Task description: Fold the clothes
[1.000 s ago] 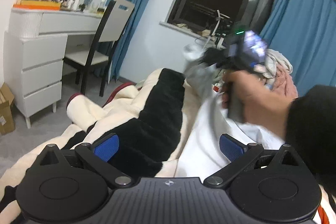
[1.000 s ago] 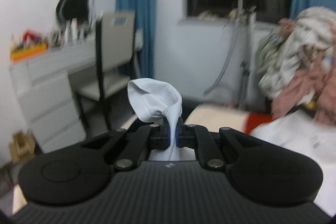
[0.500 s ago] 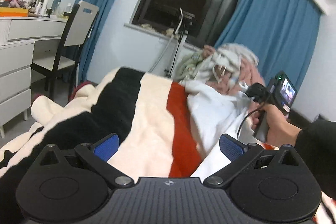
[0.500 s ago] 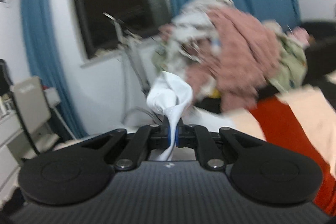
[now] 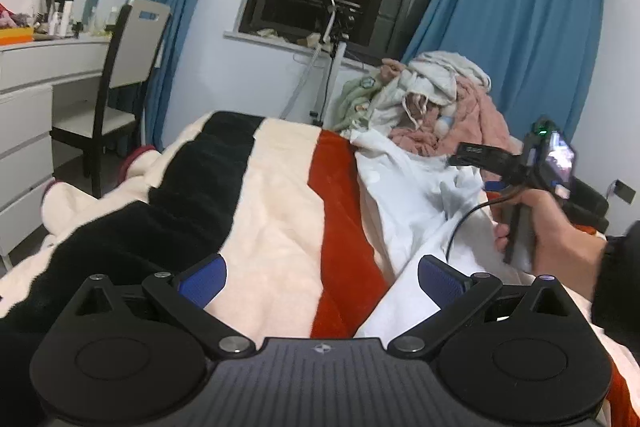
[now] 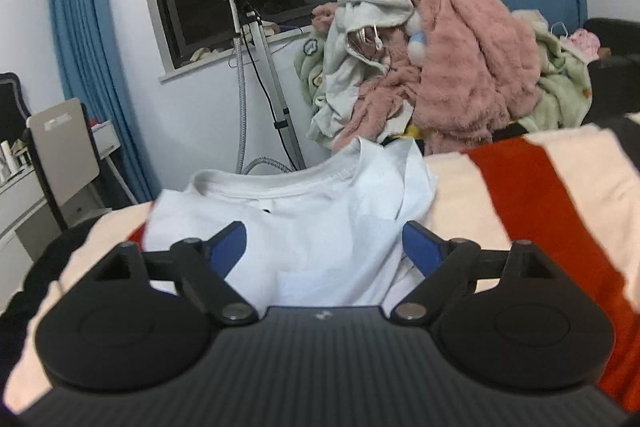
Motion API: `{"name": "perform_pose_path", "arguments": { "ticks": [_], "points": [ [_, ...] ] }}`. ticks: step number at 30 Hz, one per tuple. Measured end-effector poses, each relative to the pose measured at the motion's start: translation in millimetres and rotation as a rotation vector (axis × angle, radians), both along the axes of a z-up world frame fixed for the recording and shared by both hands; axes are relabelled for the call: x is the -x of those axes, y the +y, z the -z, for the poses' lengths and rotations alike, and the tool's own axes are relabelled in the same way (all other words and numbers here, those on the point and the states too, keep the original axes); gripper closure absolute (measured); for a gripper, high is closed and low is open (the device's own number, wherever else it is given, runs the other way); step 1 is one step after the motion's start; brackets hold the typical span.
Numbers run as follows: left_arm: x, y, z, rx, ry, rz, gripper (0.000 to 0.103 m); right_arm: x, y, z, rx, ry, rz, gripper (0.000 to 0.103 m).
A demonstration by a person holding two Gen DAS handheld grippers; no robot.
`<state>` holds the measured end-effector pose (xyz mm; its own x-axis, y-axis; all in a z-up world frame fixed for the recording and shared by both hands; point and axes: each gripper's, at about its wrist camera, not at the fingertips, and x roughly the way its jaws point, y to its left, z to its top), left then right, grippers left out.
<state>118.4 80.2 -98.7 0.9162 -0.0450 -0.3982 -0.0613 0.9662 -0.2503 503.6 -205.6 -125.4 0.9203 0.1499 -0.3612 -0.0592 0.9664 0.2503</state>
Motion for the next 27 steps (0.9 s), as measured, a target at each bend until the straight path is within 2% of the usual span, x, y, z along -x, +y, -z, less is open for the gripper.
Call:
{"name": "perform_pose_path", "arguments": {
  "ticks": [9,15,18,21,23,27],
  "points": [
    [31.4,11.4,-26.0,0.080,-0.045,-0.029,0.000,125.6,-7.4,-74.1,0.001,-0.103,-0.003,0.017],
    [64.3,5.8,-45.7,0.077,-0.069,-0.010,0.000,235.6,-16.3,-100.3,0.057,-0.147,0.009,0.017],
    [80.5,-3.7,-53.3,0.058,-0.074,0.020,0.000,290.3,-23.0,-101.9,0.037,-0.135,0.016,0.017],
    [87.4,-1.2,-50.3,0.181,-0.023,0.104,0.001,344.6,-33.3,-90.1,-0.020,-0.096,-0.028,0.017],
    [89.6,5.5,-46.6,0.240,0.009,0.106,0.001,374.7,-43.9,-72.8,-0.068,-0.062,-0.040,0.017],
    [86.3,23.7,-33.2,0.344,0.113,0.073,0.003,404.8,-55.1,-44.1,-0.074,0.038,-0.013,0.017]
  ]
}}
